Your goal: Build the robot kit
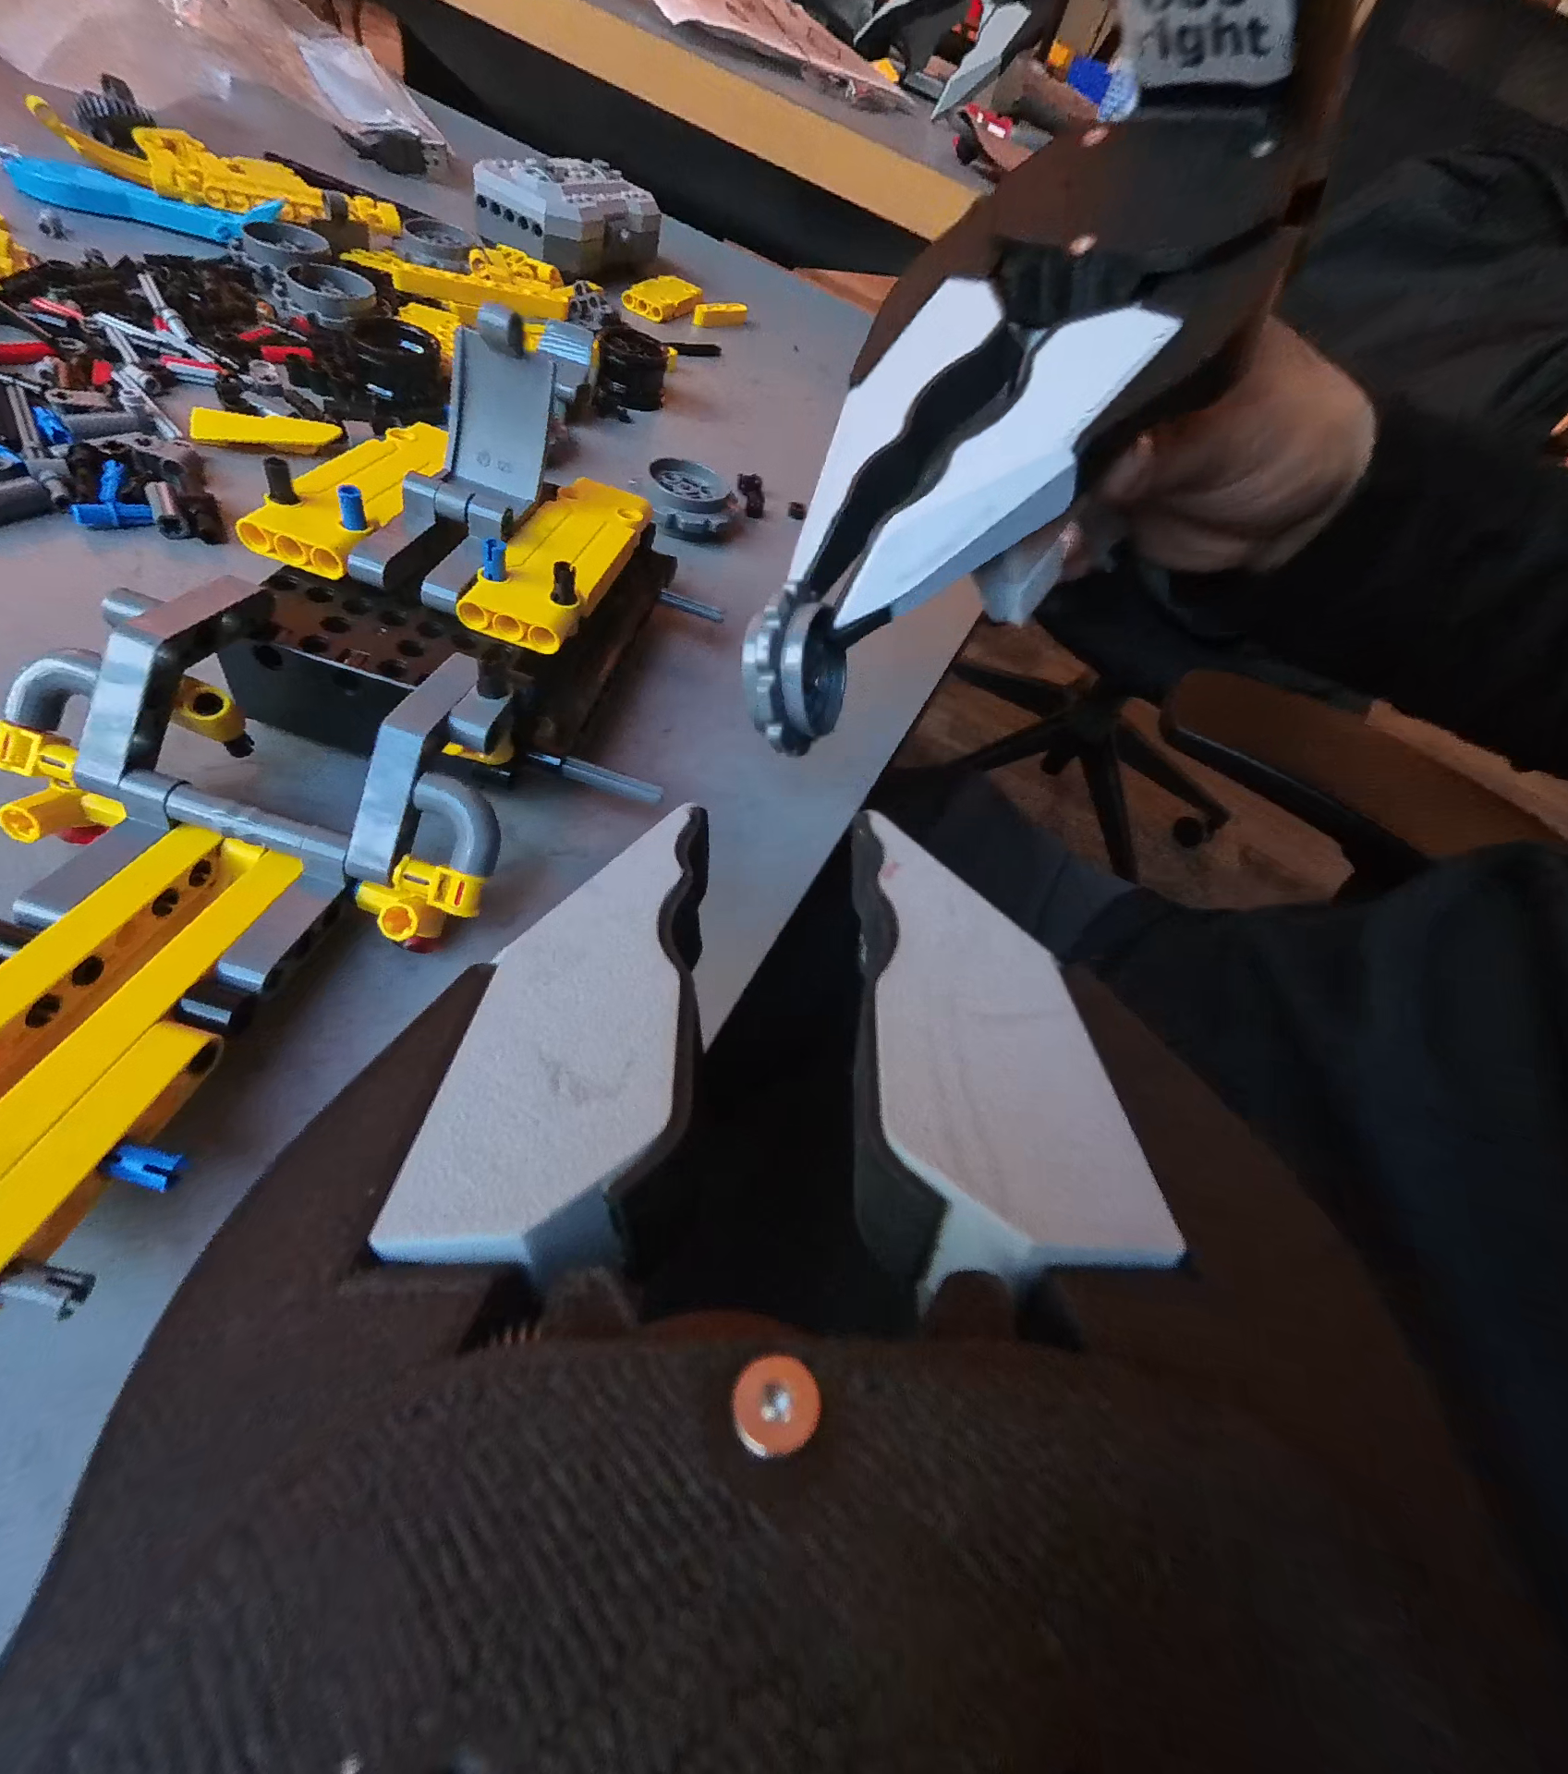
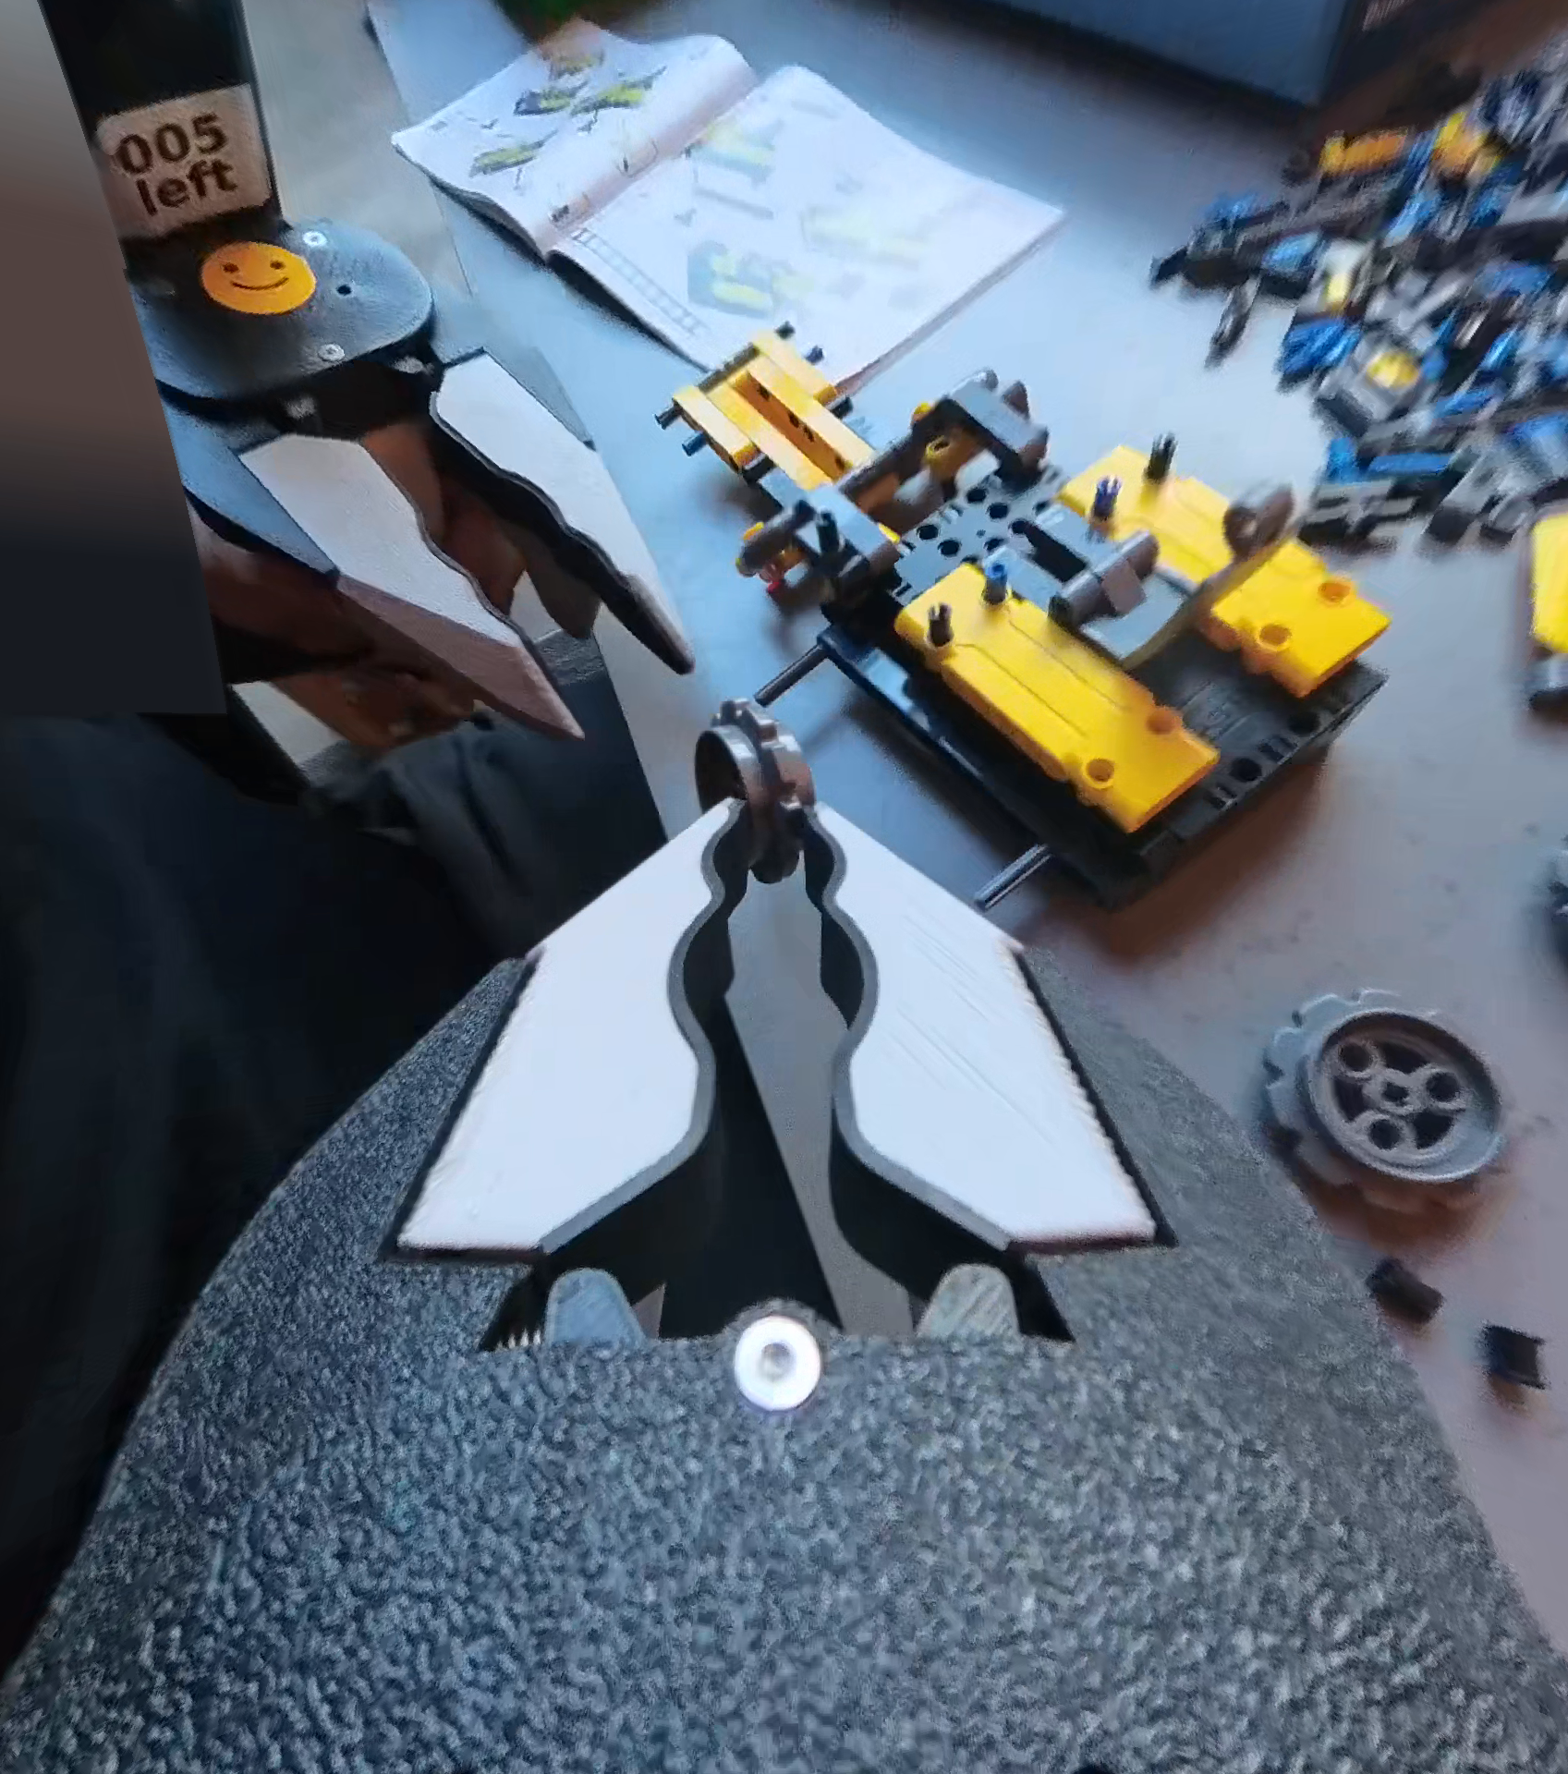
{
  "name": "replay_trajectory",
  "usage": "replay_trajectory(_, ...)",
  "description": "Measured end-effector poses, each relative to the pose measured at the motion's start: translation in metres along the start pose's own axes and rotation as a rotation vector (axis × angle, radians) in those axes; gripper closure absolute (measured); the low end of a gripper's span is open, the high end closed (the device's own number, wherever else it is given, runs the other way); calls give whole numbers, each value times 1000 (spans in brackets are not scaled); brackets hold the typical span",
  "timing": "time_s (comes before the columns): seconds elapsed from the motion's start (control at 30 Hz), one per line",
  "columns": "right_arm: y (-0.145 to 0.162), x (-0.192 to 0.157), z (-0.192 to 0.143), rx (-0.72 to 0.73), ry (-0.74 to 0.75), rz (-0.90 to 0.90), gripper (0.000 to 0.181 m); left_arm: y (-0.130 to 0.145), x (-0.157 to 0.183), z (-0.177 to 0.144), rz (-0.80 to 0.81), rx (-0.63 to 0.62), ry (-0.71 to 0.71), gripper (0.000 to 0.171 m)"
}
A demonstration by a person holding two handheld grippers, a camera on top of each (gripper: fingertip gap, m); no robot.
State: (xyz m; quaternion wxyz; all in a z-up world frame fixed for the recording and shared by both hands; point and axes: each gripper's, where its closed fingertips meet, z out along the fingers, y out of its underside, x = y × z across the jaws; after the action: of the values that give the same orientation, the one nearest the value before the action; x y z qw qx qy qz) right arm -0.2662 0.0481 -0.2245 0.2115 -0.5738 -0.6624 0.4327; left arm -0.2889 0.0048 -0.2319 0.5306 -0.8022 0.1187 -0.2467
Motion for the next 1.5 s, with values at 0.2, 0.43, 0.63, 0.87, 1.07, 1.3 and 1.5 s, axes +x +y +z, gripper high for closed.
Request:
replay_trajectory(0.2, 5, 5, -9, -19, 218, -369, 171, 5, -1, 6, 65, -39, -56, 146)
replay_trajectory(0.43, 13, -16, 12, 7, 48, -248, 171, 8, -1, 11, 109, -69, -91, 149)
replay_trajectory(0.63, 2, -19, 18, 67, -150, 103, 170, -2, 3, 8, 82, -36, -54, 149)
replay_trajectory(0.87, 2, -23, 20, 69, -133, 56, 170, -2, 4, 6, 58, -34, -15, 159)
replay_trajectory(1.07, 6, -25, 22, 68, -101, -2, 170, 1, 5, 6, 80, -49, -24, 160)
replay_trajectory(1.3, 1, -31, 20, 105, -81, -143, 170, -1, 11, 1, 48, -17, 31, 160)
replay_trajectory(1.5, -3, -32, 24, 124, -73, -206, 170, 1, 9, -2, 70, -30, 24, 160)
